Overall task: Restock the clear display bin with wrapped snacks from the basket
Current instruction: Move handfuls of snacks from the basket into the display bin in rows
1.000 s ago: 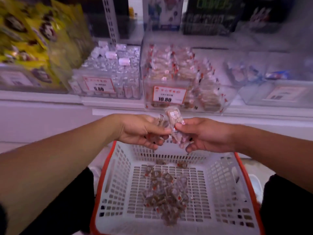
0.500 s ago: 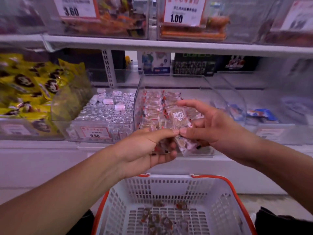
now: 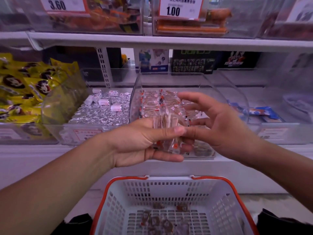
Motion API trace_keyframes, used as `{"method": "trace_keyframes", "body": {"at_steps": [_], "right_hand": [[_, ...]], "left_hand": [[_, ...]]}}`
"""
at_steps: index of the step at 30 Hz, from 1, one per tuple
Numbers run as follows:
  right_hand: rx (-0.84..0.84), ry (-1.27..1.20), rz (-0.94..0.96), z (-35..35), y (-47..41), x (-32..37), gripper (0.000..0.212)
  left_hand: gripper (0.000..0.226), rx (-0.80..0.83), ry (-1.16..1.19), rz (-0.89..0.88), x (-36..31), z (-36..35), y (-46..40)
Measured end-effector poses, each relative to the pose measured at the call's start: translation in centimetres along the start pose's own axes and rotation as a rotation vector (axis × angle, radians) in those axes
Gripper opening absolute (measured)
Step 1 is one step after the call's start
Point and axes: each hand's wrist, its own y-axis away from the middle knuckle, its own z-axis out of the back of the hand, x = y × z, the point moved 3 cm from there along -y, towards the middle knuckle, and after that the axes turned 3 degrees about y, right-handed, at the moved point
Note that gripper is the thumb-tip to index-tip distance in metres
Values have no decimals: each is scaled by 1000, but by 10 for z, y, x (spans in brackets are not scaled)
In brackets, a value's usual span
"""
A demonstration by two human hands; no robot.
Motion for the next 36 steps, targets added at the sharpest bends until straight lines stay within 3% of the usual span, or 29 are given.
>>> {"method": "trace_keyframes", "body": {"at_steps": [2, 4, 7, 12, 20, 24, 27, 31, 36], "right_hand": [[132, 9, 40, -3, 0, 1, 70], [219, -13, 43, -10, 3, 0, 62], [235, -38, 27, -11, 4, 2, 55], [346, 191, 111, 5, -15, 10, 67], [325, 148, 35, 24, -59, 8, 40], [148, 31, -130, 34, -65, -13, 42], [200, 7, -267, 39, -64, -26, 30], [274, 122, -399, 31, -62, -39, 31], [327, 215, -435, 14, -64, -49, 23]], "left_hand": [[31, -12, -78, 32, -2, -1, 0], [38, -34, -108, 44, -2, -1, 0], [46, -43, -153, 57, 0, -1, -2], [35, 7, -417, 147, -13, -3, -8], [49, -82, -485, 43, -61, 11, -32], [60, -354, -490, -102, -70, 32, -38], [39, -513, -497, -212, -68, 42, -44], [14, -462, -738, -163, -60, 39, -48], [27, -415, -1018, -151, -43, 39, -60]]}}
